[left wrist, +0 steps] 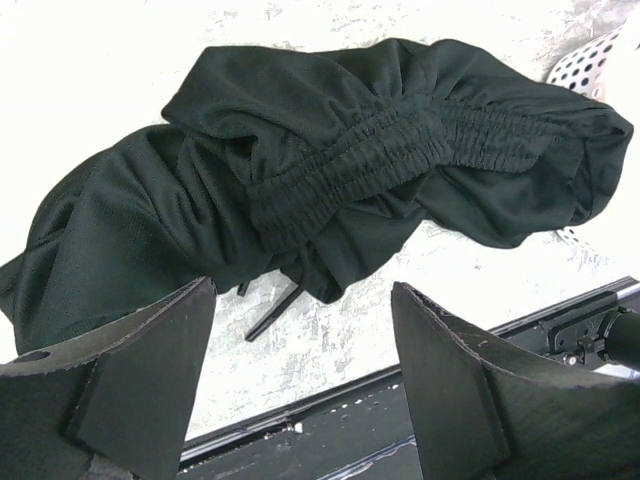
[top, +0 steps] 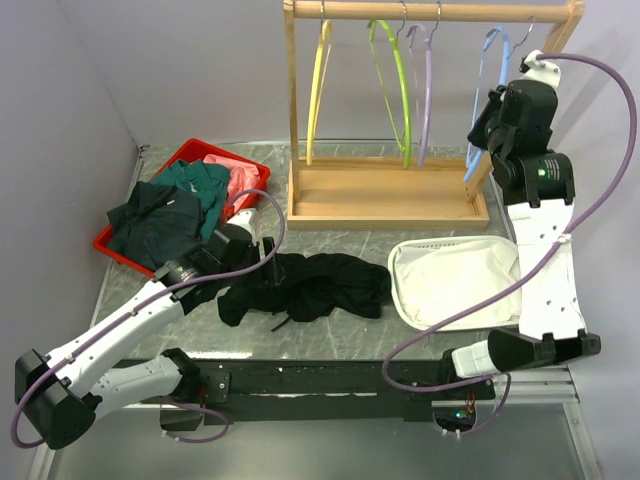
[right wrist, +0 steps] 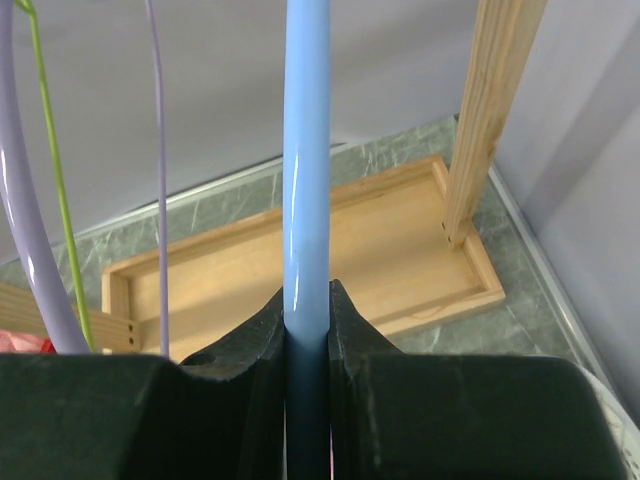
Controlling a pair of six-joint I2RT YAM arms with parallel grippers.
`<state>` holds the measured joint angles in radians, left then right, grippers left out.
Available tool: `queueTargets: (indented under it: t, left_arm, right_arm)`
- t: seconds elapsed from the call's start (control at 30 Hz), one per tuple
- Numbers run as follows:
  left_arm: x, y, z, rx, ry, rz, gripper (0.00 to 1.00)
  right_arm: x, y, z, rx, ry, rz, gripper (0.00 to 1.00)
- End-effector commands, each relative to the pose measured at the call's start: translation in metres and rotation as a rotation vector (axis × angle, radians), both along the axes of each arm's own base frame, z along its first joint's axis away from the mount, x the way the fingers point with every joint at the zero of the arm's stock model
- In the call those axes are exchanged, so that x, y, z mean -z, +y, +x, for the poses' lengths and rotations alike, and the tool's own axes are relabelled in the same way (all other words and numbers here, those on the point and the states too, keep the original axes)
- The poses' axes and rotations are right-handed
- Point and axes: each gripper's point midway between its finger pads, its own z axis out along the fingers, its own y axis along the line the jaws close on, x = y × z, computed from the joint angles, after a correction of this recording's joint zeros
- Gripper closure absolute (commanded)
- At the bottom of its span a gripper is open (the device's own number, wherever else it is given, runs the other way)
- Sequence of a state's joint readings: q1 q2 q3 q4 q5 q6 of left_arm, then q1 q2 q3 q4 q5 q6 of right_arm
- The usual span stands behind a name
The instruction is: Place the shorts on the hanger
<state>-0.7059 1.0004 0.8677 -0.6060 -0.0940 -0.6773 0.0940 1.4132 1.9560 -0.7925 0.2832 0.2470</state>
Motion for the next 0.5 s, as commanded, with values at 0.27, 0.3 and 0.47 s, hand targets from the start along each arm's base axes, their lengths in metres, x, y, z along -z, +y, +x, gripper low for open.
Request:
queueTargets:
  t: [0.27, 0.3, 0.47]
  left_arm:
    - [0.010, -0.002, 0.012, -0.093, -0.021, -0.061, 0.23]
    - [0.013, -0.001, 0.014, -0.129, -0.011, -0.071, 0.24]
    - [0.032, 0.002, 0.010, -0.254, 0.014, -0.109, 0.25]
  right_arm:
    - [-0.006, 0.011, -0.084, -0.069, -0.148, 0.106, 1.00]
    - [0.000, 0.011, -0.091, -0.072, -0.143, 0.107, 1.00]
    - [0.042, 0.013, -0.142, -0.084, -0.129, 0.131, 1.00]
